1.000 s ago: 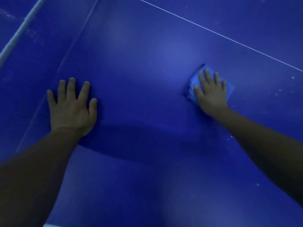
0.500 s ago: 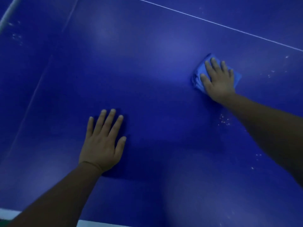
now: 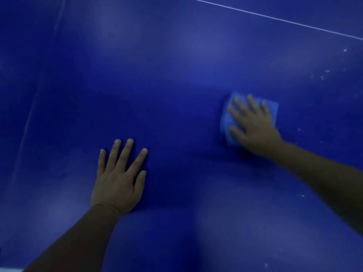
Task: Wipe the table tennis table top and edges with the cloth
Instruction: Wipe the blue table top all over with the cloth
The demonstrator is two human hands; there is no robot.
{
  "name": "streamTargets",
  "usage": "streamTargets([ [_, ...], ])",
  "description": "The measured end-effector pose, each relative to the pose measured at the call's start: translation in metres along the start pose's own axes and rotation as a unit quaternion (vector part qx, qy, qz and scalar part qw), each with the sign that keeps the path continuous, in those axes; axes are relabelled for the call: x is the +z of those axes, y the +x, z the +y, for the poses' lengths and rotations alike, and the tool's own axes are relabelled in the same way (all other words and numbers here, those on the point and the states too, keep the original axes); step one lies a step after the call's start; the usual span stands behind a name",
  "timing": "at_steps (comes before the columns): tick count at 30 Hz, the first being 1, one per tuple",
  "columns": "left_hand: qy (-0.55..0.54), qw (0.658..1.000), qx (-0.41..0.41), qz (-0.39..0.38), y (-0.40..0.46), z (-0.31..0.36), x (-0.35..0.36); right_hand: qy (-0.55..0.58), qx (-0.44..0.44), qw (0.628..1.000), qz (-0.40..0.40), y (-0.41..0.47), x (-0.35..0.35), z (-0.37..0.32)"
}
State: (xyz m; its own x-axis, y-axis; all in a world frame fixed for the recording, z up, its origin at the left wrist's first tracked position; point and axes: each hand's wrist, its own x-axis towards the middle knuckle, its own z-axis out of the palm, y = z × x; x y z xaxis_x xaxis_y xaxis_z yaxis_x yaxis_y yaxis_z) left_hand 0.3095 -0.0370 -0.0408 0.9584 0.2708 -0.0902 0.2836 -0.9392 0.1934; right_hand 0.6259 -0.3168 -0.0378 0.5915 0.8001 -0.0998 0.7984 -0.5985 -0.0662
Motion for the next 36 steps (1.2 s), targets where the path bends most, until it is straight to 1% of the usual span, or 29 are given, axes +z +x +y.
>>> streamTargets([
  [2, -0.001, 1.000, 0.000, 0.000, 0.000, 0.001, -0.001, 0.027, 0.136, 0.990, 0.012, 0.040, -0.007, 0.017],
  [3, -0.001, 1.000, -0.002, 0.000, 0.000, 0.001, -0.001, 0.035, 0.177, 0.984, 0.015, 0.051, -0.010, 0.016],
  [5, -0.001, 1.000, -0.003, -0.003, 0.000, 0.000, -0.001, 0.029, 0.207, 0.978, 0.021, 0.048, -0.008, -0.004],
  [6, -0.003, 1.000, -0.003, -0.004, -0.001, 0.000, -0.001, 0.016, 0.198, 0.980, 0.032, 0.032, -0.003, -0.021],
  [8, -0.006, 1.000, -0.001, -0.007, 0.000, 0.000, -0.002, 0.011, 0.138, 0.990, 0.035, -0.027, 0.008, -0.064],
  [10, -0.001, 1.000, 0.002, -0.013, 0.000, 0.000, -0.002, 0.015, 0.049, 0.999, 0.018, -0.103, 0.017, -0.106],
  [11, 0.002, 1.000, 0.002, -0.016, 0.000, 0.000, -0.002, 0.016, 0.002, 1.000, 0.005, -0.129, 0.017, -0.114],
  [13, 0.005, 1.000, 0.002, -0.019, -0.001, 0.000, -0.003, 0.017, -0.077, 0.996, -0.028, -0.139, 0.012, -0.100],
  [14, 0.005, 1.000, 0.002, -0.021, -0.001, 0.000, -0.003, 0.002, -0.099, 0.995, -0.034, -0.128, 0.011, -0.086],
  [15, 0.004, 1.000, 0.002, -0.023, 0.000, -0.001, -0.003, -0.014, -0.092, 0.995, -0.035, -0.112, 0.011, -0.073],
  [16, 0.003, 1.000, 0.000, -0.026, 0.000, -0.001, -0.003, -0.016, -0.044, 0.999, -0.026, -0.092, 0.012, -0.063],
  [18, 0.001, 0.999, -0.003, -0.032, 0.000, 0.000, -0.004, 0.015, 0.113, 0.993, 0.016, -0.054, 0.008, -0.051],
  [20, -0.007, 0.999, -0.005, -0.037, 0.001, 0.000, -0.004, 0.055, 0.272, 0.960, 0.037, -0.029, 0.006, -0.058],
  [21, -0.013, 0.999, -0.004, -0.038, 0.001, -0.001, -0.005, 0.069, 0.322, 0.944, 0.035, -0.023, 0.006, -0.068],
  [22, -0.018, 0.999, -0.002, -0.040, 0.001, -0.002, -0.006, 0.072, 0.348, 0.934, 0.035, -0.024, 0.007, -0.082],
  [24, -0.028, 0.999, -0.001, -0.043, 0.000, -0.003, -0.007, 0.056, 0.339, 0.938, 0.046, -0.048, 0.014, -0.117],
  [26, -0.039, 0.998, -0.004, -0.045, 0.001, -0.002, -0.009, 0.037, 0.290, 0.955, 0.052, -0.100, 0.022, -0.163],
  [28, -0.044, 0.998, -0.001, -0.045, 0.000, -0.002, -0.011, 0.040, 0.235, 0.970, 0.040, -0.160, 0.031, -0.202],
  [30, -0.050, 0.997, 0.006, -0.050, -0.001, -0.003, -0.013, 0.044, 0.181, 0.982, 0.013, -0.198, 0.033, -0.209],
  [31, -0.059, 0.997, 0.010, -0.057, -0.001, -0.003, -0.014, 0.034, 0.176, 0.984, 0.013, -0.204, 0.034, -0.202],
  [32, -0.068, 0.995, 0.013, -0.066, -0.002, -0.004, -0.015, 0.025, 0.204, 0.978, 0.021, -0.205, 0.033, -0.196],
  [33, -0.076, 0.994, 0.009, -0.081, 0.000, -0.005, -0.016, 0.031, 0.264, 0.963, 0.032, -0.196, 0.031, -0.191],
  [34, -0.089, 0.991, -0.002, -0.098, 0.005, -0.008, -0.018, 0.052, 0.348, 0.935, 0.035, -0.179, 0.027, -0.187],
  [36, -0.118, 0.987, -0.018, -0.110, 0.004, -0.008, -0.024, 0.094, 0.500, 0.860, 0.040, -0.155, 0.023, -0.205],
])
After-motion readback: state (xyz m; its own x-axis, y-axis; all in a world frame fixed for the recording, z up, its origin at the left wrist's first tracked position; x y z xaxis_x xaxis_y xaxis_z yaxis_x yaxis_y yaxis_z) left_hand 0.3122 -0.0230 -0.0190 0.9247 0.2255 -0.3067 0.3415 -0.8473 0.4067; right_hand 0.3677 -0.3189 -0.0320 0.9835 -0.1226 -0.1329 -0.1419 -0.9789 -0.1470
